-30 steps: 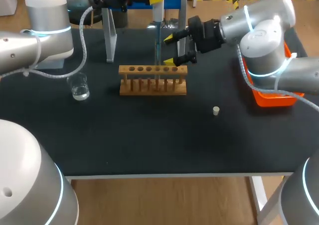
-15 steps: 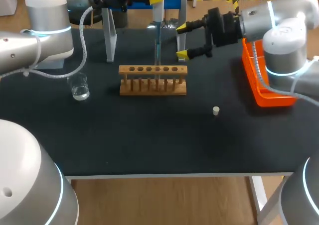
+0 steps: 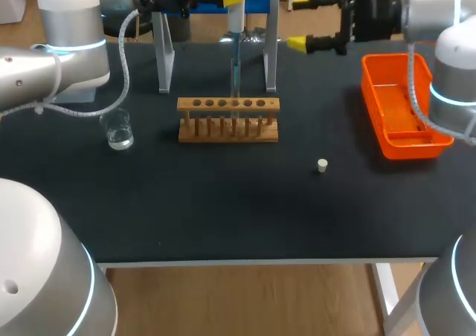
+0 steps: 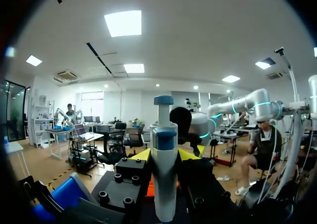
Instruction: Invert the test tube, pick up the pipette, mount the tip to pipette, aspirate from beaker and dispense into the tube, eject the tip, return the pipette, and cap with the stopper.
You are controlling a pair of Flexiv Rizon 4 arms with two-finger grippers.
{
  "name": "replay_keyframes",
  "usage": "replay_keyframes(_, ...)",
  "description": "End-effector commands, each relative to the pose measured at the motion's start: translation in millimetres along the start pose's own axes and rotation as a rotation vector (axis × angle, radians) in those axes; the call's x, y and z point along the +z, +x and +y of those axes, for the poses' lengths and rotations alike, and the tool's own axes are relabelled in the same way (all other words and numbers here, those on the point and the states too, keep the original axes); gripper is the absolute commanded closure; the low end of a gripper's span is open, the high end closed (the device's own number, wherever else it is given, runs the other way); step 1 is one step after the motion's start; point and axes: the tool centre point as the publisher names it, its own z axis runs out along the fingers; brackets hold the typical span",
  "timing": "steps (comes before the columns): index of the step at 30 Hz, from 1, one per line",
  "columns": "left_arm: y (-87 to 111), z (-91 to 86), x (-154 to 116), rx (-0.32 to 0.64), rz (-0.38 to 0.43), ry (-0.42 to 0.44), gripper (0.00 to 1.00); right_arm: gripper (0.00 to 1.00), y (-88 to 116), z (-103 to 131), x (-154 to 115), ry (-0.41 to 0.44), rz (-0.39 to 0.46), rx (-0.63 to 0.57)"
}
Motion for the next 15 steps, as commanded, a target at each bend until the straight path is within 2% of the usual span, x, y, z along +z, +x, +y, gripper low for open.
replay_keyframes(1,-1.9,-0.5,-1,-0.001,0.005,-0.002,1.00,0.00,3,32,-21,0.010,-0.032,-0.006)
replay_keyframes(9,-1.9,-0.5,-1,-0.001,0.005,-0.002,1.00,0.02,-14,72,-13,-0.017,-0.034,-0.007)
replay_keyframes(14,-1.9,-0.5,-1,-0.001,0.005,-0.002,1.00,0.27,-20,91,-2,-0.030,-0.016,-0.001)
replay_keyframes(15,-1.9,-0.5,-1,-0.001,0.005,-0.002,1.00,0.36,-20,94,1,-0.035,-0.010,0.003)
